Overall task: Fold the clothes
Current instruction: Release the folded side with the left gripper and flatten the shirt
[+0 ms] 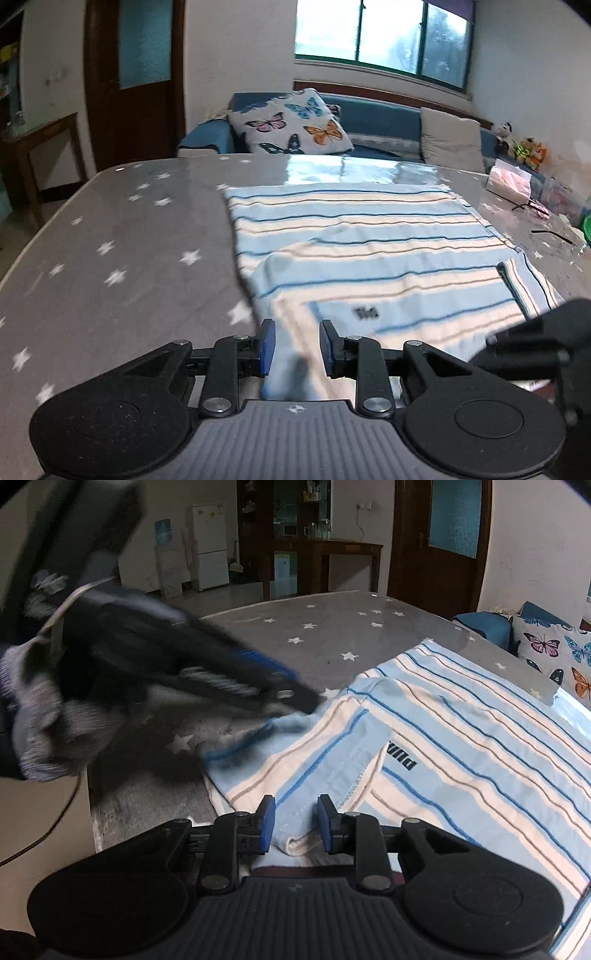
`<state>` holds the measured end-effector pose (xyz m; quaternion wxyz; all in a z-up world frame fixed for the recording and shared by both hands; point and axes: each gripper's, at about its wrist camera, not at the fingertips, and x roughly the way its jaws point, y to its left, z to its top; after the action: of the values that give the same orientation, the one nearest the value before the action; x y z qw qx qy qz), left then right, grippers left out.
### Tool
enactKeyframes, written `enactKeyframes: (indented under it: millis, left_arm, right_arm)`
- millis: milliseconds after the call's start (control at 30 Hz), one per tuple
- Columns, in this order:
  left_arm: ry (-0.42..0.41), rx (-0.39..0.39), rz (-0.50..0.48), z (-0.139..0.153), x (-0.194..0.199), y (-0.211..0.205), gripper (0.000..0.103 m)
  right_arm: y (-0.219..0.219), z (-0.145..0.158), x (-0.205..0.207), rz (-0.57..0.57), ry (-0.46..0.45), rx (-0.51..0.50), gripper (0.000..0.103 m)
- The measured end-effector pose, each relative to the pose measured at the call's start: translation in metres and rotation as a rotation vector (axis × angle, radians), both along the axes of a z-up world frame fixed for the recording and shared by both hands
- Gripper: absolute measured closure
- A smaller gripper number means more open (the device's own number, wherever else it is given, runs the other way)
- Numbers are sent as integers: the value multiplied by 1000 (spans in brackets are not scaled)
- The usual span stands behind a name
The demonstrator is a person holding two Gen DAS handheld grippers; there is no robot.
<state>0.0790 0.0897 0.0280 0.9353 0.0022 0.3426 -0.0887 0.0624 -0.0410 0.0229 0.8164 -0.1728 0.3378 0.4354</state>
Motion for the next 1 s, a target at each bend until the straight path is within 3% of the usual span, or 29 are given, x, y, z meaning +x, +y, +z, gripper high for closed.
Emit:
enactKeyframes:
  millis: [300, 467, 767, 1000]
  left_arm:
    - [45, 45, -51, -23, 27, -24, 74]
    - [31, 60, -61, -25, 20, -25, 74]
    - [14, 92, -63, -23, 4, -25, 68]
    - [2, 146, -84, -21, -23, -28, 59]
  right_arm:
    - [-44, 16, 7, -121, -15, 49, 78]
    - [-92, 25, 18, -270, -37, 65, 72]
    - [-196, 15, 34, -580, -56, -6, 72]
    - [-202, 1, 24, -567, -42, -31, 72]
